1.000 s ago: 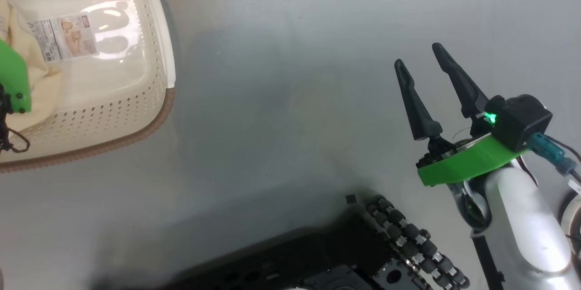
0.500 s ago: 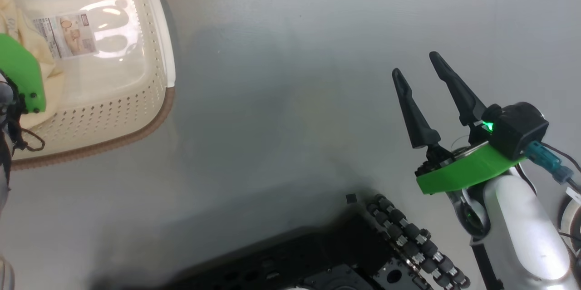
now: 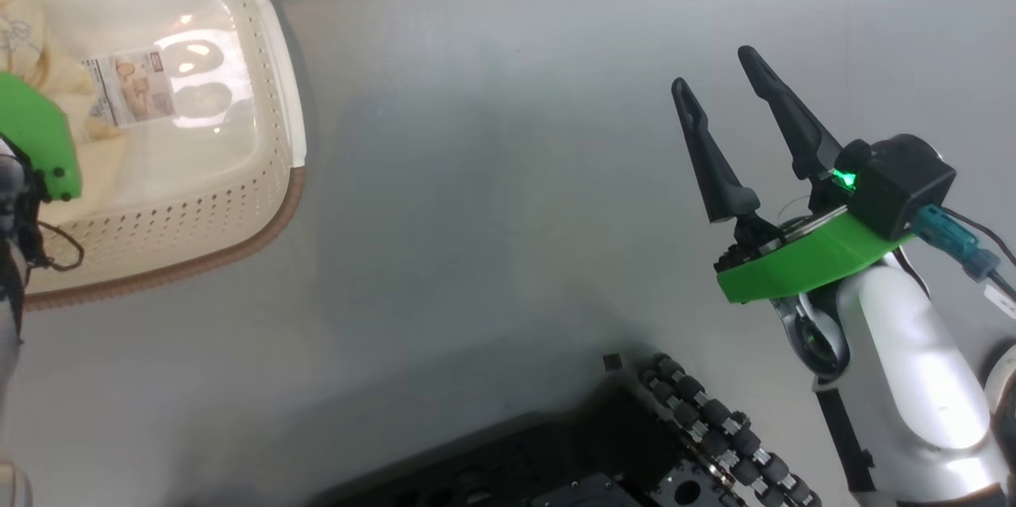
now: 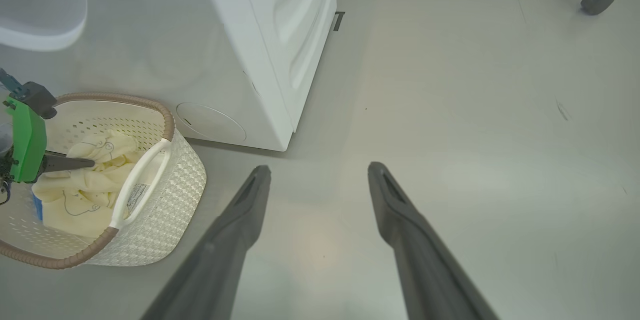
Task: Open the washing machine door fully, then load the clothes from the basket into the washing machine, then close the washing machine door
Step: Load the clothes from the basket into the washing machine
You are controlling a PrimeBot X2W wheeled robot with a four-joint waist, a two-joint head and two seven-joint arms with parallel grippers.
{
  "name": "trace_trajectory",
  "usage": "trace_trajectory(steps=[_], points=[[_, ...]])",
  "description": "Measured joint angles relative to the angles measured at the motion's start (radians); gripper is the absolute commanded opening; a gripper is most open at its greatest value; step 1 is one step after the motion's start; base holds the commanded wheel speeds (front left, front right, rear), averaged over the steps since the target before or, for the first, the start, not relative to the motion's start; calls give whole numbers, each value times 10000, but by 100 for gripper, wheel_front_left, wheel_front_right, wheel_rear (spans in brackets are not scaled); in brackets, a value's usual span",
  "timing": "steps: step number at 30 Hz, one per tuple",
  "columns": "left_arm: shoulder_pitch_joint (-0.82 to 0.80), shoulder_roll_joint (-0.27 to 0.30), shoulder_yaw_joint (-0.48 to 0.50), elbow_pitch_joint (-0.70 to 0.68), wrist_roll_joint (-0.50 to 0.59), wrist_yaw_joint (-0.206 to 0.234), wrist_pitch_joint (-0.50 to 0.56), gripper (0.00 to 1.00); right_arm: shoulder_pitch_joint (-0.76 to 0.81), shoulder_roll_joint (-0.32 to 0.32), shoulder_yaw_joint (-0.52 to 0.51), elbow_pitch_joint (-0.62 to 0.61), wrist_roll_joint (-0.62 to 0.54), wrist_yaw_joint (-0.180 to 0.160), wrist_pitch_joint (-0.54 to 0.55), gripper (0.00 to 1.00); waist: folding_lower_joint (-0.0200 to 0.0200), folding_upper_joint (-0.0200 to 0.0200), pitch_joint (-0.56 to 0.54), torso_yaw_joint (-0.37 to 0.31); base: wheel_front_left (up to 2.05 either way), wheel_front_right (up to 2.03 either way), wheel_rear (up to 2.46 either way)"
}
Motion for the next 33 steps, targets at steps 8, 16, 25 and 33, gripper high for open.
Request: trace_trajectory(steps=[8, 16, 25, 33], points=[[920, -514, -380, -117, -153, -71, -951, 0, -27, 0, -140, 286, -151, 0, -2, 100, -1, 1, -857, 274, 0, 0, 0], [1604, -562, -759, -512, -512, -71, -1987, 0, 18, 0, -259, 523, -234, 0, 0, 100, -1, 1, -1797, 614, 0, 0, 0], [2152, -525, -895, -863, -750, -71, -3129, 0, 242, -2, -303, 704, -284, 0, -2, 100, -1, 1, -2742, 992, 0, 0, 0], [2614, -441, -782, -2136, -746, 77, -3392, 0, 503, -6, -420, 882, -397, 0, 0, 100, -1, 1, -3383, 1419, 0, 0, 0]])
